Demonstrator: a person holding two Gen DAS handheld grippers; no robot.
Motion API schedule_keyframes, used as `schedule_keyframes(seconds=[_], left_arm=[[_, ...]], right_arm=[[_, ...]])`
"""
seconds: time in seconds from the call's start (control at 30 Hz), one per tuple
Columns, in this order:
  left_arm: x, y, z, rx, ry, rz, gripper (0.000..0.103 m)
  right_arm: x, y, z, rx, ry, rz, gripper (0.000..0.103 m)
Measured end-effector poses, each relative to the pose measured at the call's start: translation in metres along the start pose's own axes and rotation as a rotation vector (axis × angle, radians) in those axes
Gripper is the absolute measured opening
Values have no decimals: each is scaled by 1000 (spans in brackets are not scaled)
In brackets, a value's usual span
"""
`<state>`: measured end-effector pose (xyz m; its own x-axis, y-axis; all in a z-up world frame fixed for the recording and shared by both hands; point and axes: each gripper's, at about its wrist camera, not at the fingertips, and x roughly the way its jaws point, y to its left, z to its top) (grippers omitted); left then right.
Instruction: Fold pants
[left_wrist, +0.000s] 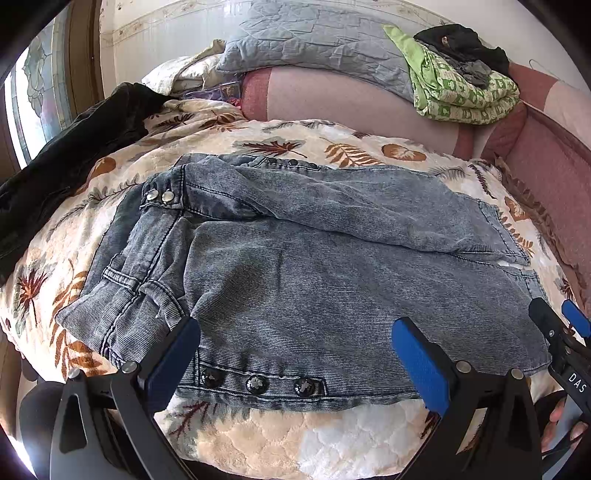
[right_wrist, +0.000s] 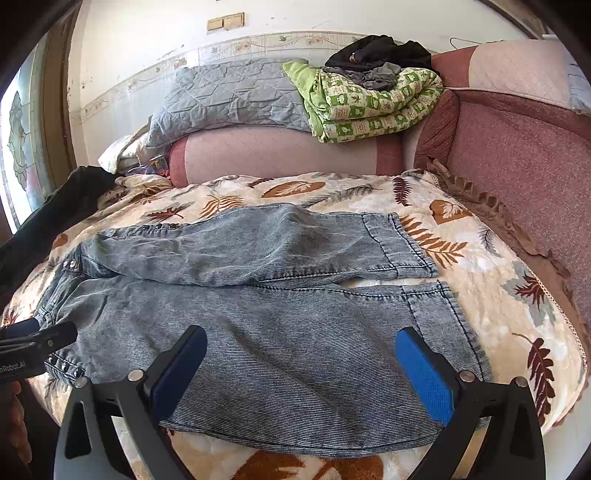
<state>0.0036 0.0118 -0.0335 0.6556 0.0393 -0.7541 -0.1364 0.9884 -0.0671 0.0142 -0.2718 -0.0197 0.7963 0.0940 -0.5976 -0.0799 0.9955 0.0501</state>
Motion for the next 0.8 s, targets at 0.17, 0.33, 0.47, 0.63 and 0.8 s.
schedule_keyframes(seconds=[0.17,0.33,0.47,0.63,0.8], left_arm=[[0,0,0,-1,0,-1,103],[4,6,6,-8,23,-50,103],[16,39,29,-78,88,-112,103],[36,85,79,-82,104,-55,103],[64,124,136,-61,98,-48,103]], right_arm=[[0,0,0,-1,0,0,103],[0,-2,0,8,9,14,103],[7,-19,6,94,99,132,103],[29,-62,45,154,166,195,103],[100,-124,112,222,239,174,103]])
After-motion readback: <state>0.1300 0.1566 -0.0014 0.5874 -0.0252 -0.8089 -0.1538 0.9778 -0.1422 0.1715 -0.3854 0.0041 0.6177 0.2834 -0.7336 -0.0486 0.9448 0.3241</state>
